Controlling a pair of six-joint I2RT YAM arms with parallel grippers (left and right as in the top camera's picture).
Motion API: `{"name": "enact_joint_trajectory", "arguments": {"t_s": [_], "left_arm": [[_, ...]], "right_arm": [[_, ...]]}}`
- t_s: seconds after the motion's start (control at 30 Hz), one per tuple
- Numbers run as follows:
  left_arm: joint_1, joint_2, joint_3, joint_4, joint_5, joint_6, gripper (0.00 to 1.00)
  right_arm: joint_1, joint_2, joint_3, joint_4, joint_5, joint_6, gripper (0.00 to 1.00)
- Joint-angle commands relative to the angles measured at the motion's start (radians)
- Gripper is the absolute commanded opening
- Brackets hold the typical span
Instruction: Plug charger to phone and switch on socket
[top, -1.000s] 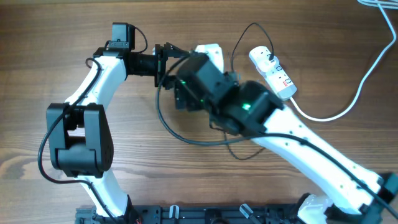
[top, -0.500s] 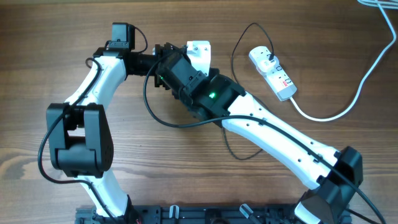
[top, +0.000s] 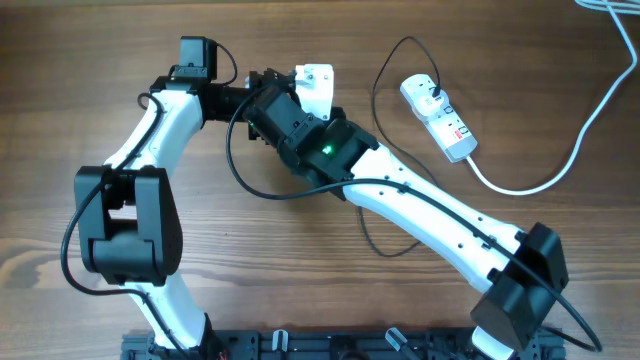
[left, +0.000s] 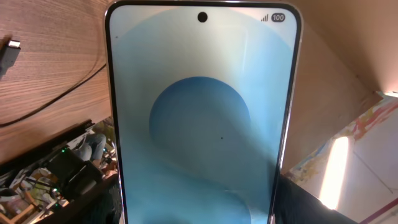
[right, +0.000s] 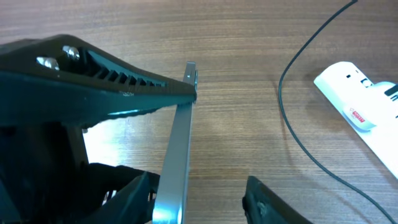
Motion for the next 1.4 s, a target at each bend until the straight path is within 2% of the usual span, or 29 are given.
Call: {"name": "enact_joint_trajectory", "arguments": {"t_s": [0.0, 0.13, 0.3, 0.7, 0.77, 0.87, 1.1, 1.23, 1.37], "left_arm": [[0.005, -0.036, 0.002, 0.003, 0.027, 0.005, 0.72], [0.005, -0.036, 0.002, 0.003, 0.027, 0.005, 0.72], [0.005, -0.036, 0.002, 0.003, 0.028, 0.005, 0.72], [0.005, -0.036, 0.002, 0.003, 0.028, 0.006, 0.72], [0.005, -0.036, 0.002, 0.003, 0.028, 0.005, 0.72], [0.005, -0.036, 0.002, 0.003, 0.028, 0.005, 0.72], [0.005, -0.036, 0.002, 0.003, 0.028, 0.005, 0.72], [0.005, -0.036, 0.002, 0.003, 0.028, 0.005, 0.72], [0.005, -0.036, 0.002, 0.003, 0.028, 0.005, 0.72]], "right_arm": [[0.006, 0.014, 0.023, 0.014, 0.034, 0.007, 0.5], [0.006, 0.014, 0.023, 0.016, 0.035, 0.007, 0.45], [0.006, 0.014, 0.023, 0.024, 0.035, 0.007, 0.34], [0.005, 0.014, 0.023, 0.038, 0.034, 0.007, 0.28], [0.006, 0.014, 0.023, 0.039, 0.03, 0.007, 0.22], [0.006, 0.014, 0.023, 0.039, 0.029, 0.007, 0.22], [0.006, 0.014, 0.023, 0.041, 0.023, 0.007, 0.14], [0.006, 0.014, 0.023, 0.041, 0.023, 0.008, 0.05], [0.006, 0.014, 0.023, 0.041, 0.023, 0.021, 0.04]]}}
